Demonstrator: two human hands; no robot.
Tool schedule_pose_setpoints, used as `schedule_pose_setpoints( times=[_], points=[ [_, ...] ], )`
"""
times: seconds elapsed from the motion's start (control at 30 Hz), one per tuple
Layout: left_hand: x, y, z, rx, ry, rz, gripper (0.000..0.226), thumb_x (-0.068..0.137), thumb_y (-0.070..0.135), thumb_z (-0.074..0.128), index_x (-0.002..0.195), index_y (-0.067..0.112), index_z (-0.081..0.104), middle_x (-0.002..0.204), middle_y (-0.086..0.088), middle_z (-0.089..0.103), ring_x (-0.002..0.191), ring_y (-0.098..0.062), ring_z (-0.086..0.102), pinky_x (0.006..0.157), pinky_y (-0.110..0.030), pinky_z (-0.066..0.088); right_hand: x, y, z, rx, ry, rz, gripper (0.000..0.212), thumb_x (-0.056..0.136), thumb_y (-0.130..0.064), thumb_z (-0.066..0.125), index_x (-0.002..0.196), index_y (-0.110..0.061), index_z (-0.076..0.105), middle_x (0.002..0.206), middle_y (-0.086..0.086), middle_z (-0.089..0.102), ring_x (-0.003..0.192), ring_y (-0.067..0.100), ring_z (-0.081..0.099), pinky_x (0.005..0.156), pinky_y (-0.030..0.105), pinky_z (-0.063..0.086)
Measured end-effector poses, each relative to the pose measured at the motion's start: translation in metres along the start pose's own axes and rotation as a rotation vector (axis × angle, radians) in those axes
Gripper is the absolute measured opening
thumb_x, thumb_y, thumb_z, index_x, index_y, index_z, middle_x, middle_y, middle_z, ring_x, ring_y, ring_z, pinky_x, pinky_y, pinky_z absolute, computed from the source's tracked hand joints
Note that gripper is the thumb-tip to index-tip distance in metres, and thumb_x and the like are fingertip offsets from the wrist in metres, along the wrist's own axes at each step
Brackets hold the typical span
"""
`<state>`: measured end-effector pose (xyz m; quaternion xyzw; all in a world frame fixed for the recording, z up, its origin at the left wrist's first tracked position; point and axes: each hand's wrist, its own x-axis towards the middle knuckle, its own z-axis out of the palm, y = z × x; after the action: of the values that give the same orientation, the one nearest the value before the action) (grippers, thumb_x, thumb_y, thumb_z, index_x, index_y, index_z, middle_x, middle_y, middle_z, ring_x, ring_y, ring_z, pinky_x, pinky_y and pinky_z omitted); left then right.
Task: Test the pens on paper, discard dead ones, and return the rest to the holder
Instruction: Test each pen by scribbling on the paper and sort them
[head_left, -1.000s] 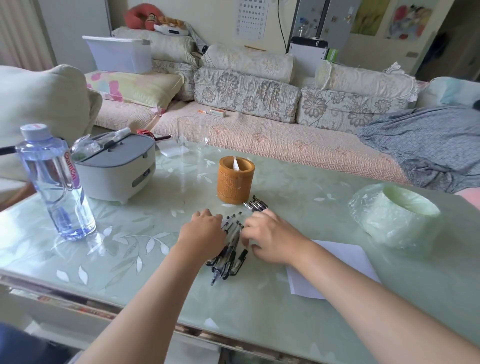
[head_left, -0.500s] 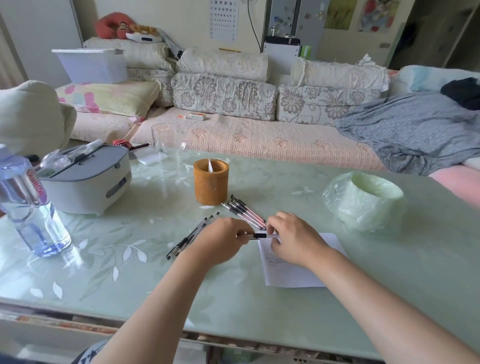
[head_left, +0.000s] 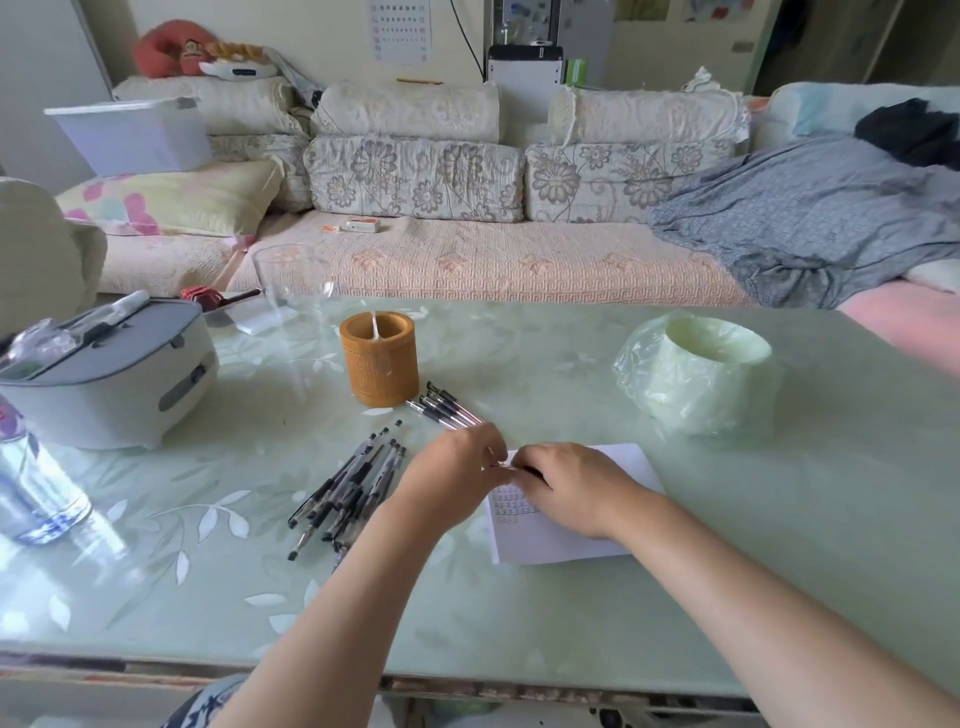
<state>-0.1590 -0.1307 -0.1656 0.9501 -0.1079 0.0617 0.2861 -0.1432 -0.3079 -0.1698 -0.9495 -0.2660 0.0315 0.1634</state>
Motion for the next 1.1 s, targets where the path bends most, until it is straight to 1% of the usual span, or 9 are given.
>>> schedule_pose_setpoints(
  times=[0.13,0.23,0.4,0.57,0.67,0.8,0.93,1.0,1.1],
  points=[
    [0.002,-0.002,-0.001,-0.076,-0.036,-0.007,0.007,0.082,0.023,0.073,0.088,0.021,0.071,0.08,0.01,0.068,0.068,0.001,0.058,0.063,-0.016,0.044,-0.002,0.006,-0.001,-0.021,-0.023,0.011,0.028,0.1,-0.038,0.039,0.095,-0.02,0.06,0.09,0.001,0.062,0.086,0.025,0.057,0.076,0.04,0.048],
    [0.0,0.0,0.0,-0.104,-0.059,-0.003,0.012,0.085,0.017,0.068,0.095,0.023,0.072,0.081,0.012,0.069,0.068,0.008,0.056,0.063,-0.005,0.041,-0.004,0.009,0.0,0.047,-0.035,0.009,0.025,0.102,-0.03,0.039,0.094,-0.015,0.059,0.092,0.004,0.059,0.089,0.026,0.055,0.079,0.04,0.045],
    [0.0,0.004,0.005,-0.141,-0.018,0.004,0.005,0.083,0.022,0.072,0.088,0.024,0.071,0.075,0.016,0.066,0.066,0.008,0.055,0.059,-0.01,0.039,-0.008,0.008,0.001,0.007,0.03,-0.005,0.023,0.101,-0.03,0.037,0.102,-0.023,0.059,0.099,0.001,0.064,0.093,0.026,0.057,0.077,0.037,0.043],
    [0.004,0.003,0.006,-0.185,-0.023,-0.025,0.004,0.08,0.019,0.076,0.083,0.022,0.074,0.077,0.008,0.07,0.074,-0.008,0.063,0.068,-0.023,0.048,-0.008,0.008,0.0,-0.066,0.079,-0.001,0.023,0.101,-0.036,0.037,0.108,-0.03,0.058,0.097,0.003,0.067,0.092,0.03,0.058,0.072,0.035,0.041],
    [0.005,0.0,0.005,-0.204,-0.034,-0.034,0.008,0.078,0.016,0.077,0.079,0.024,0.074,0.072,0.012,0.069,0.065,0.003,0.059,0.061,-0.013,0.045,-0.01,0.01,0.0,-0.095,0.106,0.008,0.026,0.1,-0.045,0.035,0.112,-0.037,0.056,0.098,0.002,0.068,0.093,0.03,0.059,0.072,0.035,0.042],
    [0.006,-0.002,0.005,-0.193,-0.047,-0.034,0.009,0.079,0.018,0.077,0.081,0.025,0.072,0.075,0.011,0.07,0.068,0.001,0.06,0.062,-0.012,0.045,-0.01,0.011,0.002,0.016,0.056,0.05,0.028,0.099,-0.048,0.037,0.11,-0.034,0.059,0.1,-0.001,0.068,0.097,0.026,0.059,0.073,0.035,0.044],
    [0.005,-0.008,0.004,-0.037,-0.049,-0.031,0.007,0.084,0.022,0.071,0.088,0.026,0.068,0.078,0.017,0.065,0.07,0.003,0.056,0.068,-0.02,0.049,-0.014,0.012,0.002,0.135,0.026,0.096,0.035,0.098,-0.037,0.042,0.131,-0.027,0.049,0.12,0.0,0.064,0.111,0.022,0.057,0.082,0.031,0.042],
    [0.006,-0.012,0.004,0.045,-0.045,-0.044,0.008,0.085,0.024,0.069,0.091,0.027,0.066,0.084,0.016,0.065,0.073,-0.003,0.057,0.072,-0.028,0.052,-0.015,0.014,-0.001,0.245,0.028,0.083,0.03,0.097,-0.018,0.041,0.124,-0.027,0.046,0.104,0.001,0.064,0.095,0.018,0.055,0.074,0.026,0.039],
    [0.006,-0.014,0.004,0.128,-0.056,-0.059,0.009,0.085,0.026,0.068,0.093,0.028,0.065,0.092,0.015,0.066,0.08,-0.008,0.058,0.074,-0.03,0.053,-0.012,0.014,-0.003,0.418,0.103,0.108,0.025,0.093,-0.003,0.042,0.097,-0.026,0.052,0.081,-0.005,0.057,0.065,0.006,0.049,0.062,0.028,0.039]
  ],
)
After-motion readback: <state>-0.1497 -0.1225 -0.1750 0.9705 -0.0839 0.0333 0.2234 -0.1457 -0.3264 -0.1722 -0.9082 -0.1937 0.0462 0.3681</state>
